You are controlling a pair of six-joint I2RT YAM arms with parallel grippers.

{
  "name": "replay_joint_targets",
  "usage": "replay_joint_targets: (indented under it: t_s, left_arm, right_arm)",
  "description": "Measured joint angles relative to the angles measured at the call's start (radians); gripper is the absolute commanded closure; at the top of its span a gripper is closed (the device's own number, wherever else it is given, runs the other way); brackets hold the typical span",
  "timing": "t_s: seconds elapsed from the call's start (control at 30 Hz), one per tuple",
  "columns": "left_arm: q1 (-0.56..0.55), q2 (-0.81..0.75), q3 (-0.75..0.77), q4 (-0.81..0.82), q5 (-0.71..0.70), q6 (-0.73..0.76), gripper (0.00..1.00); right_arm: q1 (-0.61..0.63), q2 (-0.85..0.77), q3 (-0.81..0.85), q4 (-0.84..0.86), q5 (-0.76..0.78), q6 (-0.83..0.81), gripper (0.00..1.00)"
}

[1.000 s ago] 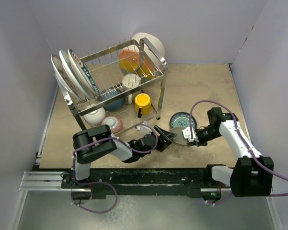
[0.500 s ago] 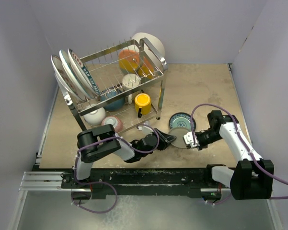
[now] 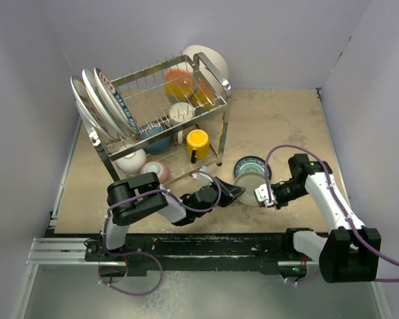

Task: Load the mixed dishes into the dish rack
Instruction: Pick up the plate at the center of the board.

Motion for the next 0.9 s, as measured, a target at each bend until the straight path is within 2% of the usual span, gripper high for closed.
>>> replay_joint_targets:
  t_s: [0.1,0.2,0.27,0.37,0.67,0.9]
  left_arm:
    - [-0.001,-0.011,-0.013,0.01,0.0,0.031,1.0]
    - [-0.008,-0.057,-0.041,-0.034,-0.005,0.074,1.0]
    - [-0.016,-0.096,-0.059,-0.076,-0.013,0.088,1.0]
    - [-0.026,-0.151,-0.082,-0.129,-0.024,0.076,1.0]
    - [-0.027,-0.197,-0.151,-0.23,-0.019,-0.154,1.0]
    - [-0.027,-0.302,-0.162,-0.352,-0.019,-0.269,1.0]
  right_arm:
    - [0.0,-0.021,0.0,0.002,-0.011,0.019,0.6]
    - [0.0,-0.055,0.0,0.018,-0.03,0.039,0.35]
    - [0.0,-0.09,0.0,0.033,-0.035,0.051,0.23]
    - [0.0,-0.142,0.0,0.058,-0.039,0.066,0.13]
    - [0.0,-0.194,-0.02,0.111,-0.042,0.022,0.02]
    - [0.0,-0.189,-0.077,0.105,-0.04,-0.111,0.05]
